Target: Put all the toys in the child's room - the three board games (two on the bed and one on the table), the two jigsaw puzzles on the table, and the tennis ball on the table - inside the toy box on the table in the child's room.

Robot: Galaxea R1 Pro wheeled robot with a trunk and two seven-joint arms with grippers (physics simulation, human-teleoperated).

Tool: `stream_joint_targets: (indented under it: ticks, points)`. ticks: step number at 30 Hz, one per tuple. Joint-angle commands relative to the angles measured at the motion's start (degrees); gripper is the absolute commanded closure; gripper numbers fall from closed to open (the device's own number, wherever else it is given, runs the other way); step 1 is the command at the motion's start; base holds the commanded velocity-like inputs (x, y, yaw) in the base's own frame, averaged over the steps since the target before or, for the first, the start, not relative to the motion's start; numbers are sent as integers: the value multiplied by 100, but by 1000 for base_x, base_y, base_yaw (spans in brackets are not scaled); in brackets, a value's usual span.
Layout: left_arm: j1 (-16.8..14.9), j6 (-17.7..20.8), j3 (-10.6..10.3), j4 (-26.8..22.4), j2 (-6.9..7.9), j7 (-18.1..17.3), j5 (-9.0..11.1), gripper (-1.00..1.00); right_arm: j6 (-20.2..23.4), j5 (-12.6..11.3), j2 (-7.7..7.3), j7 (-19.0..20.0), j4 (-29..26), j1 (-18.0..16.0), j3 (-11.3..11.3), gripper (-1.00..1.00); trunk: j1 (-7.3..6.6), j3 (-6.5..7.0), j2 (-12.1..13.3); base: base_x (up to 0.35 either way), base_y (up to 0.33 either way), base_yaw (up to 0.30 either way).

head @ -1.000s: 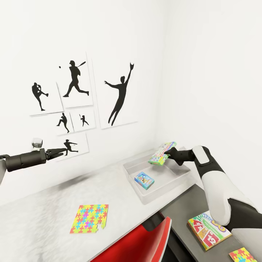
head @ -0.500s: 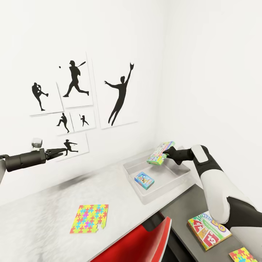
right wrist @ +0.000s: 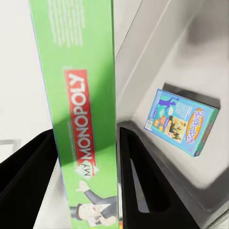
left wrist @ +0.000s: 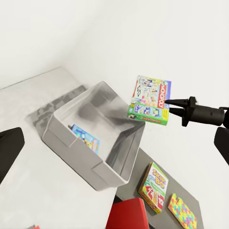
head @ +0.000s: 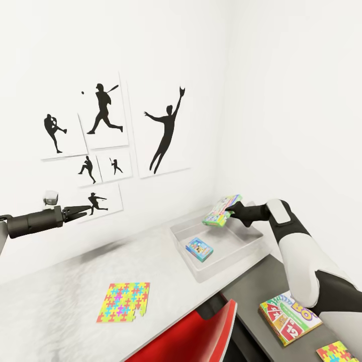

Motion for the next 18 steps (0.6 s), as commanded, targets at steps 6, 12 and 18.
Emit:
stream_joint_targets:
  ticks: [6, 12, 18]
  points:
    - [-6, 28, 6, 8, 8, -19, 1, -100, 22, -189, 6, -73, -57, 6, -80, 100, 4, -14, -14, 0, 0, 0]
    - [-6, 28, 3, 9, 9, -19, 2, -100, 34, -215, -6, -99, -68, 7, -103, 100, 4, -21, -14, 0, 0, 0]
    - [-6, 28, 3, 9, 9, -19, 2, -100, 36, -218, -9, -103, -56, 7, -112, 100, 4, -64, -14, 0, 0, 0]
